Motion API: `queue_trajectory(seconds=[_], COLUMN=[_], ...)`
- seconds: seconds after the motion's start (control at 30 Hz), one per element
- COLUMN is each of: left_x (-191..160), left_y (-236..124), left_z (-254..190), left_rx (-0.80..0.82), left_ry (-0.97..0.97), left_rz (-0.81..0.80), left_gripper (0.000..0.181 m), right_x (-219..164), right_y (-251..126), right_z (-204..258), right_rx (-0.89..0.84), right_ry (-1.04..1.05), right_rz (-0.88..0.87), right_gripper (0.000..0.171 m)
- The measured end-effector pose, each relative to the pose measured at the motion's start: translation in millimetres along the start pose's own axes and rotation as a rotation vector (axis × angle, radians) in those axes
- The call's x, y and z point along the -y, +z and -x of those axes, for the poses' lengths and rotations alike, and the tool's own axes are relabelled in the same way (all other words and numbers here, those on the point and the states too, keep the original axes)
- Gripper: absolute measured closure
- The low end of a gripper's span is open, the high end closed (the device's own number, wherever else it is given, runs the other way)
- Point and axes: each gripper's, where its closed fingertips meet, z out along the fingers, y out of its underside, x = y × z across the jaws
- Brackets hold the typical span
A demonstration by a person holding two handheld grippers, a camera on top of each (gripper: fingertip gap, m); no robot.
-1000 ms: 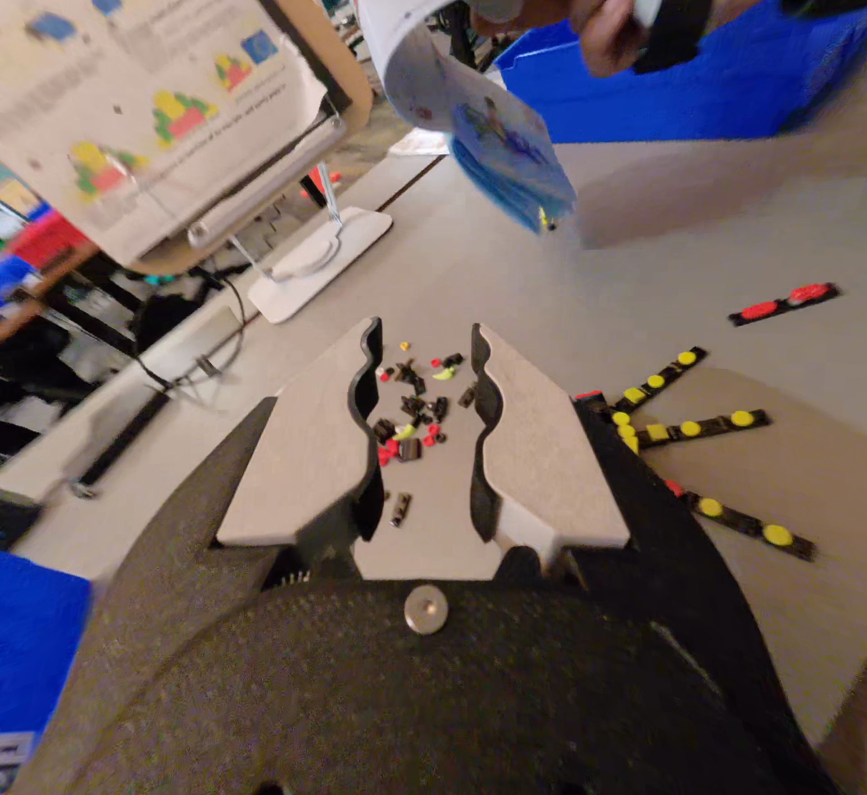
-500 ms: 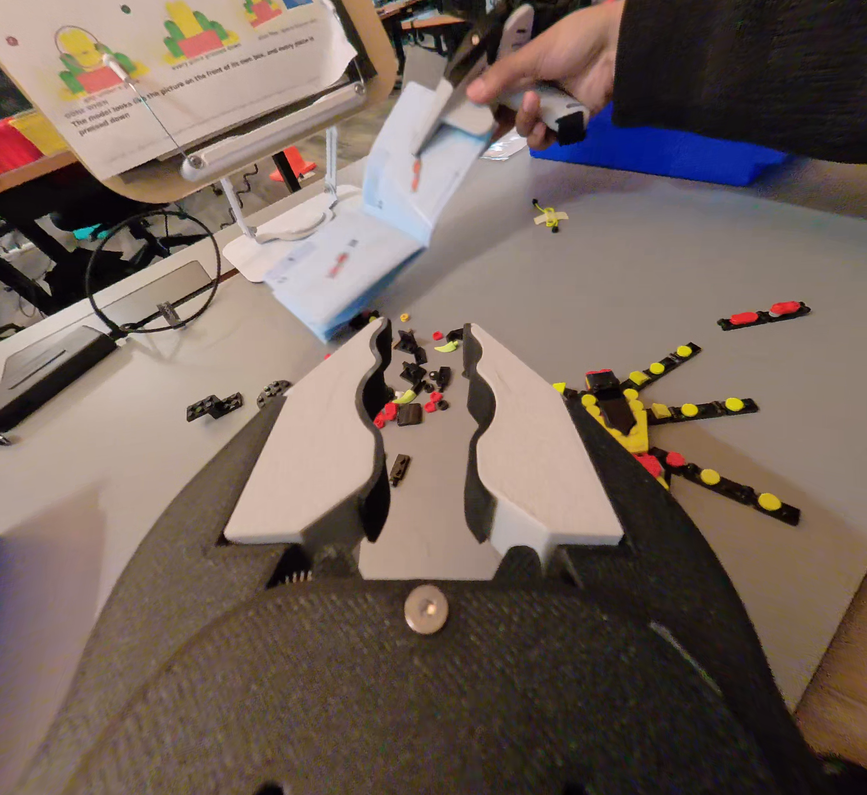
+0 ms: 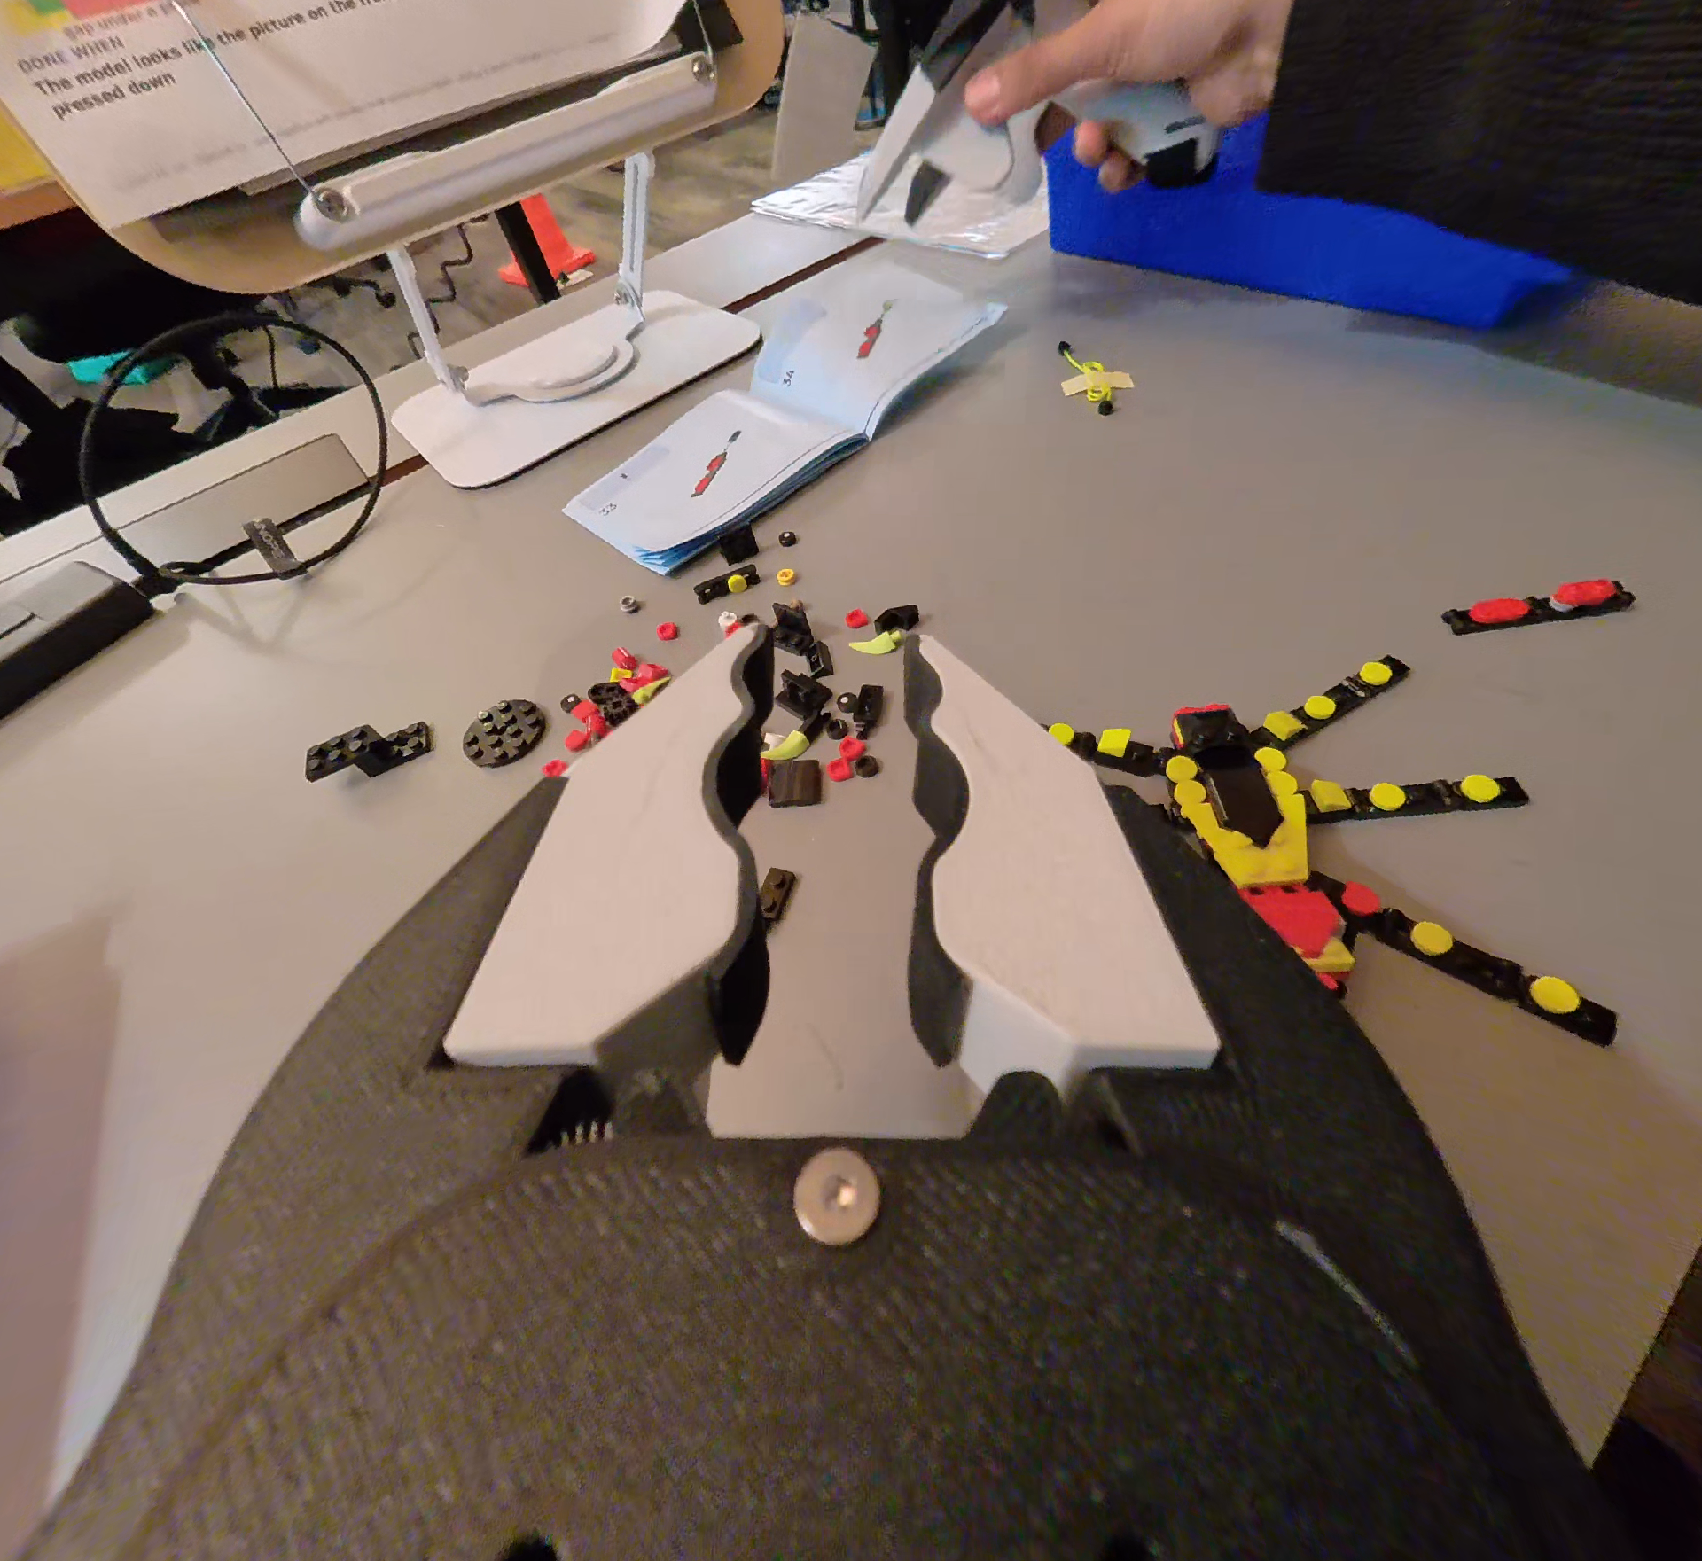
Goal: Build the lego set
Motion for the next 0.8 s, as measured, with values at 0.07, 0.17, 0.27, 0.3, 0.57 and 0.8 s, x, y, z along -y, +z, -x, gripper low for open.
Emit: queue_trajectory(seconds=[0.07,0.17,0.27,0.3,0.57,0.8], left_x=[-1.9,-4.5,-6.6,-7.4,-12.4,-8.1], left_y=[0.0,-0.4,-0.7,-0.5,7.1,14.1], left_z=[0.8,2.5,3.5,3.2,-13.5,-35.0], left_rx=[-0.004,-0.009,-0.014,-0.016,-0.053,-0.049], left_ry=[-0.011,-0.031,-0.039,-0.04,-0.097,-0.03], left_rz=[0.004,0.009,0.009,0.01,0.041,0.06], left_gripper=[0.155,0.154,0.154,0.153,0.153,0.152], right_x=[-5.7,-33.1,-71.5,-85.1,-207.2,-258.0], right_y=[-13.9,-35.2,-62.8,-72.8,-163.8,-169.6], right_z=[21.3,76.4,117.4,124.4,210.8,193.0], right_rx=[-0.057,-0.026,-0.044,-0.073,0.316,0.27], right_ry=[-0.155,-0.372,-0.589,-0.655,-0.727,-0.697], right_rz=[-0.009,0.004,-0.008,-0.019,-0.288,-0.156], right_gripper=[0.105,0.109,0.114,0.116,0.132,0.131])
